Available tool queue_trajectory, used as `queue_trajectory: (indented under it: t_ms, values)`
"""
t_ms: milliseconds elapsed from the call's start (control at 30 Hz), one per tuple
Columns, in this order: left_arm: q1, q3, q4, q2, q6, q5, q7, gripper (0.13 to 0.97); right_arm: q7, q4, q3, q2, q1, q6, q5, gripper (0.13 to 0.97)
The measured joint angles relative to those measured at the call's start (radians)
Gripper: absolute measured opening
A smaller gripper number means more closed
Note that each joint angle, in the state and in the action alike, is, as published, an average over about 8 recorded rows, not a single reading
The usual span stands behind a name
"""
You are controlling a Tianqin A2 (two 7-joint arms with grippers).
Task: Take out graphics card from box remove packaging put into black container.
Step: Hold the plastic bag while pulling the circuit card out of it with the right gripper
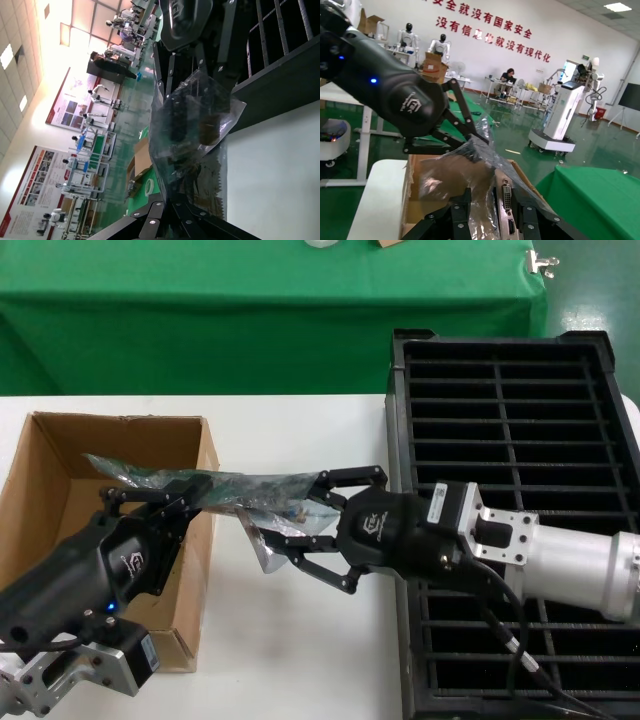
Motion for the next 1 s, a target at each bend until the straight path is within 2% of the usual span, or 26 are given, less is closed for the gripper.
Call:
queue_trajectory:
  t_ms: [67, 200, 500, 767, 1000]
  values:
    - [0.000, 0.000, 0.000, 0.000, 0.000, 0.000, 0.000, 0.139, -0.001, -0.009, 0.001, -0.006, 0.004, 0.001, 0.001, 0.329]
    - [0.000, 0.000, 0.000, 0.000, 0.000, 0.000, 0.000, 0.139, -0.003, -0.029, 0.000, -0.020, 0.013, 0.004, 0.001, 0.329]
    - [0.000, 0.000, 0.000, 0.000, 0.000, 0.000, 0.000, 0.139, -0.013, -0.064, -0.003, -0.044, 0.029, 0.000, 0.002, 0.292]
    - [0.000, 0.000, 0.000, 0.000, 0.000, 0.000, 0.000, 0.139, -0.015, -0.067, -0.003, -0.050, 0.028, 0.000, 0.003, 0.197]
    - [0.000, 0.000, 0.000, 0.000, 0.000, 0.000, 0.000, 0.139, -0.004, -0.054, -0.001, -0.046, 0.018, 0.004, 0.002, 0.160]
